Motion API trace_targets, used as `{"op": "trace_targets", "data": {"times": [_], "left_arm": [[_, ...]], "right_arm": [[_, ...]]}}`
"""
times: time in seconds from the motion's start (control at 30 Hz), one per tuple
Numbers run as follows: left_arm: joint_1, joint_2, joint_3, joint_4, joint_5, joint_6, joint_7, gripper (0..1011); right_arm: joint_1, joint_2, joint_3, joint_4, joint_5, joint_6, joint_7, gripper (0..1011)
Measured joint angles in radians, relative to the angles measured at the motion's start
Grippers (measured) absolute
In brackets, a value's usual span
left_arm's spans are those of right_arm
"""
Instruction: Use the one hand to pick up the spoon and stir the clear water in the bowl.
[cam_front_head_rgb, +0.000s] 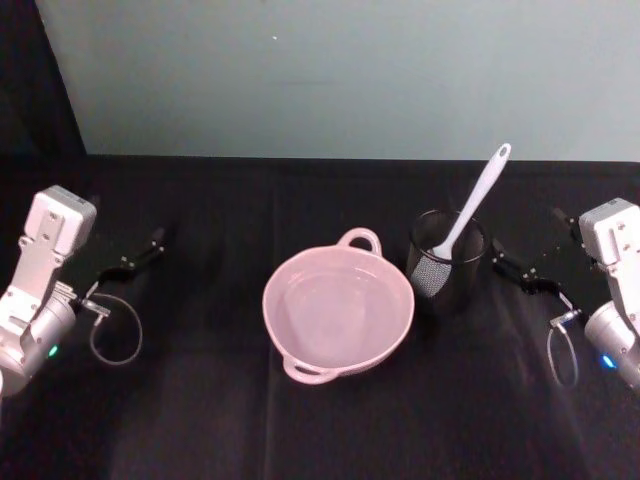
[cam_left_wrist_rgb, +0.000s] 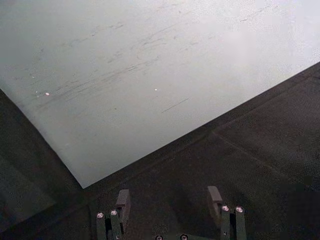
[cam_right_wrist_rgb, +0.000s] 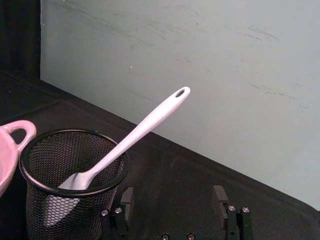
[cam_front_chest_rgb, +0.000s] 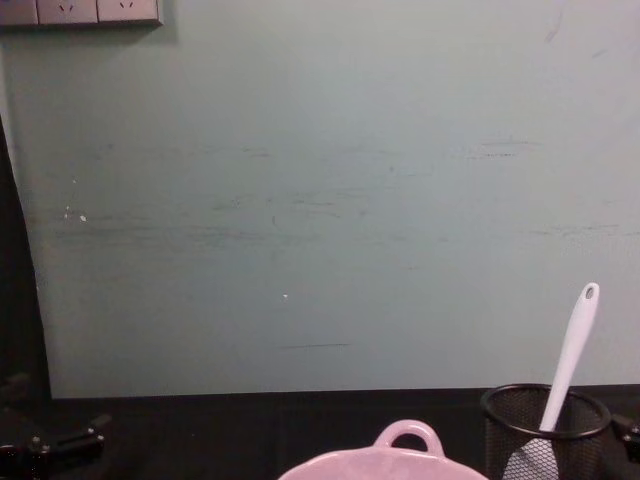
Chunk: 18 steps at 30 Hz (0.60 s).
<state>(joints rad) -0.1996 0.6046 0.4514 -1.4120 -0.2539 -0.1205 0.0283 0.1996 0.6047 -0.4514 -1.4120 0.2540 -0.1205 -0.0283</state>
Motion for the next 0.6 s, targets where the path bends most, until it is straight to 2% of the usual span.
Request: {"op": "trace_targets", "data": {"times": [0.5,0.6], "left_arm": [[0.000,0.000,0.000,0.000,0.000,0.000,0.000,1011],[0.000,0.000,0.000,0.000,0.000,0.000,0.000,1011]], "right_arm": [[0.000,0.000,0.000,0.000,0.000,0.000,0.000,1002],[-0.023,0.014,0.019,-0.023,0.000,0.002,-0.001,1002]]}}
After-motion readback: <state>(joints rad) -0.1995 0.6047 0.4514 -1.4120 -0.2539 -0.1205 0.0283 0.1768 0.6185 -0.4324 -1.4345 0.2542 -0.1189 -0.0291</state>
